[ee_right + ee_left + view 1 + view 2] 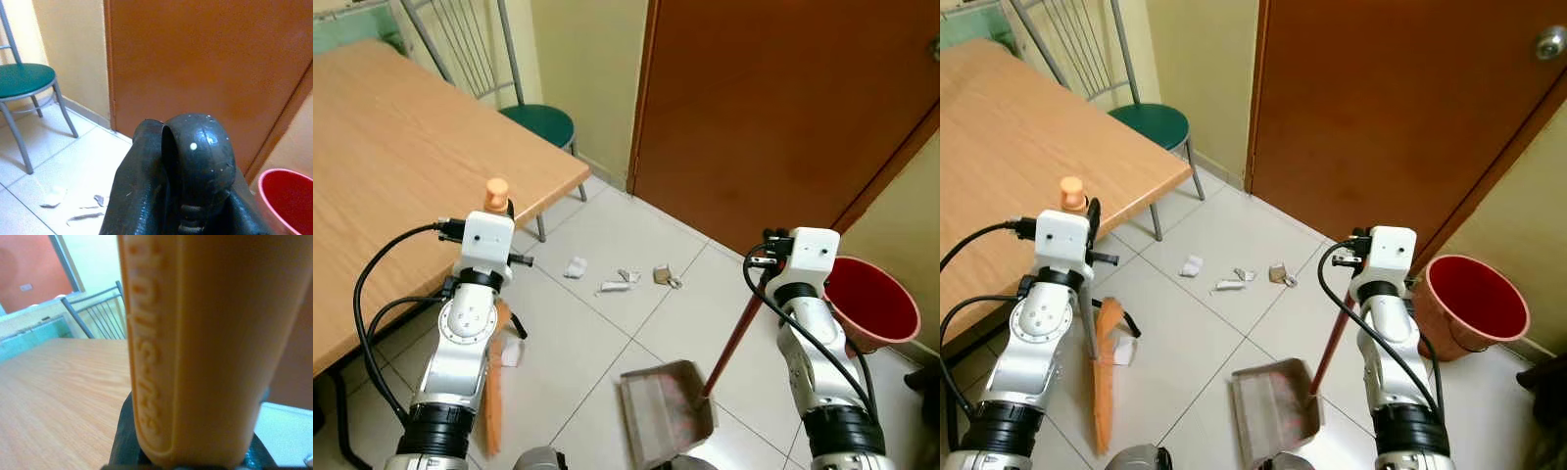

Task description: Sweep floor

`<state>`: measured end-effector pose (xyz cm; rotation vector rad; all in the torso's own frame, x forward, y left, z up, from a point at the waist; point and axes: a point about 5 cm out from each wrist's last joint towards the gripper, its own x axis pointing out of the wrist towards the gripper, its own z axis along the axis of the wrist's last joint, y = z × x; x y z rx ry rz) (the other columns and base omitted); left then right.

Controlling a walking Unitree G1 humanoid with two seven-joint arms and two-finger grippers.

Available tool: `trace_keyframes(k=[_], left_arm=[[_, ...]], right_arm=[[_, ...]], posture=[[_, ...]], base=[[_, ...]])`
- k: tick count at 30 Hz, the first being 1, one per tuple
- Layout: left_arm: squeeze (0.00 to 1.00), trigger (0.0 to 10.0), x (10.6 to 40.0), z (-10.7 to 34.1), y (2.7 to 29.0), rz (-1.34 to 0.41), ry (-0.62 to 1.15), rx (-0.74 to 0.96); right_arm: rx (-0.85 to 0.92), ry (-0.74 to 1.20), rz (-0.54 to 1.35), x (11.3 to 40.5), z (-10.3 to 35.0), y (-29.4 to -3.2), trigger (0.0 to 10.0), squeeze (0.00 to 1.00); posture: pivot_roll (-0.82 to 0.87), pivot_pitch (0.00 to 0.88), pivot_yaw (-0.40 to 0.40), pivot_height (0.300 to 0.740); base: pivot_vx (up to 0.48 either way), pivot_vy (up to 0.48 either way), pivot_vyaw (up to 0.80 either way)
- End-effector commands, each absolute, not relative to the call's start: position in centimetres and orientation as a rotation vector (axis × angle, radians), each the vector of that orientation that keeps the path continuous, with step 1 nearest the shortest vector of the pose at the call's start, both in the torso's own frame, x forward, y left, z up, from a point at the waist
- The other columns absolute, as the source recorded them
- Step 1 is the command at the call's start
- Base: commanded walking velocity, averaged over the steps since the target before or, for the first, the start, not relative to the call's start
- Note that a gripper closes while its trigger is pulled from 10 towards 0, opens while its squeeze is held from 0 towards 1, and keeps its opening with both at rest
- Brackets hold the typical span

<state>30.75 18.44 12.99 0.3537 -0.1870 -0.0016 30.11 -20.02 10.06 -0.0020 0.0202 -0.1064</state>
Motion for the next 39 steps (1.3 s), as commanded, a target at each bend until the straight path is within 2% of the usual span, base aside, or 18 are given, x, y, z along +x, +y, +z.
trace_keyframes(k=[1,9,17,20,26,31,39], left_arm=[[0.0,10.0,31.6,13.8,18.5,-0.019,-0.228,0.369],[0.0,10.0,33.6,11.9,17.0,-0.101,-0.131,0.343],[0.0,10.0,34.8,10.0,13.4,-0.234,-0.034,0.325],[0.0,10.0,35.0,9.5,11.1,-0.288,-0.013,0.304],[0.0,10.0,34.9,9.3,8.7,-0.353,-0.006,0.273],[0.0,10.0,34.0,9.7,4.6,-0.492,-0.049,0.208],[0.0,10.0,33.6,11.6,2.7,-0.559,-0.144,0.099]], right_arm=[[-0.015,-0.014,-0.114,30.0,11.2,-20.7,10.0,0.0],[-0.03,-0.012,-0.112,29.6,11.7,-21.0,10.0,0.0],[-0.037,-0.016,-0.114,29.6,12.3,-21.0,10.0,0.0],[-0.041,-0.022,-0.113,29.7,12.5,-20.9,10.0,0.0],[-0.045,-0.026,-0.115,29.8,12.7,-20.9,10.0,0.0],[-0.047,-0.048,-0.132,30.6,13.1,-21.1,10.0,0.0],[-0.037,-0.103,-0.174,32.3,14.1,-20.8,10.0,0.0]], posture=[[-0.1,0.107,-0.084,0.74],[-0.13,0.115,-0.084,0.74],[-0.15,0.115,-0.082,0.74],[-0.16,0.11,-0.078,0.74],[-0.16,0.106,-0.076,0.74],[-0.13,0.096,-0.064,0.74],[-0.08,0.087,-0.044,0.74]], base=[[0.0,0.0,0.0],[0.0,0.0,0.0],[0.0,0.0,0.0],[0.0,0.0,0.0],[0.0,0.0,0.0],[0.0,0.0,0.0],[0.0,0.0,0.0]])
